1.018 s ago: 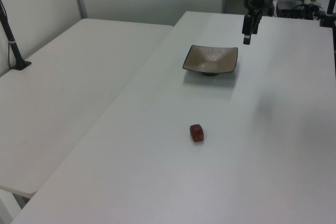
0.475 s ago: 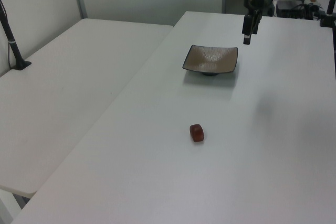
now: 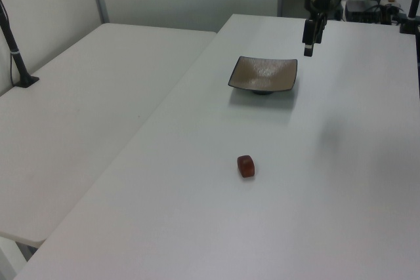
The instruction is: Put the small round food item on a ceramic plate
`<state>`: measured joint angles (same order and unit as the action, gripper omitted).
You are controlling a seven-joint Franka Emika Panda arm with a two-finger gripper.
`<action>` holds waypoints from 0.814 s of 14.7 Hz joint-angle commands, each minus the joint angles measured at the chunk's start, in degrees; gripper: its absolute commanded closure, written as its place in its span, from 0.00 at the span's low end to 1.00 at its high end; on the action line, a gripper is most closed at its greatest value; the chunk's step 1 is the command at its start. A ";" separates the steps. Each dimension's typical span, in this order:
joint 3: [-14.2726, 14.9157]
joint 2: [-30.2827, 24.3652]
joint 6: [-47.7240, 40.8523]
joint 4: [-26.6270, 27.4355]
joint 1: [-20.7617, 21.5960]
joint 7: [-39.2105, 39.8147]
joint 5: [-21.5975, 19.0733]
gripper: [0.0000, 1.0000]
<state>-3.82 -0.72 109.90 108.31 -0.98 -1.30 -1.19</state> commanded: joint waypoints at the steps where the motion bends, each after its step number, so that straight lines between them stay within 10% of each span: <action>1: 0.22 0.72 -0.30 -0.38 2.47 -6.41 -1.70 0.00; 12: -3.64 11.43 6.29 -8.46 11.17 -35.59 -2.24 0.00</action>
<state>-5.55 6.41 115.84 104.29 8.71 -29.86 -2.45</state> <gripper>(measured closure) 0.000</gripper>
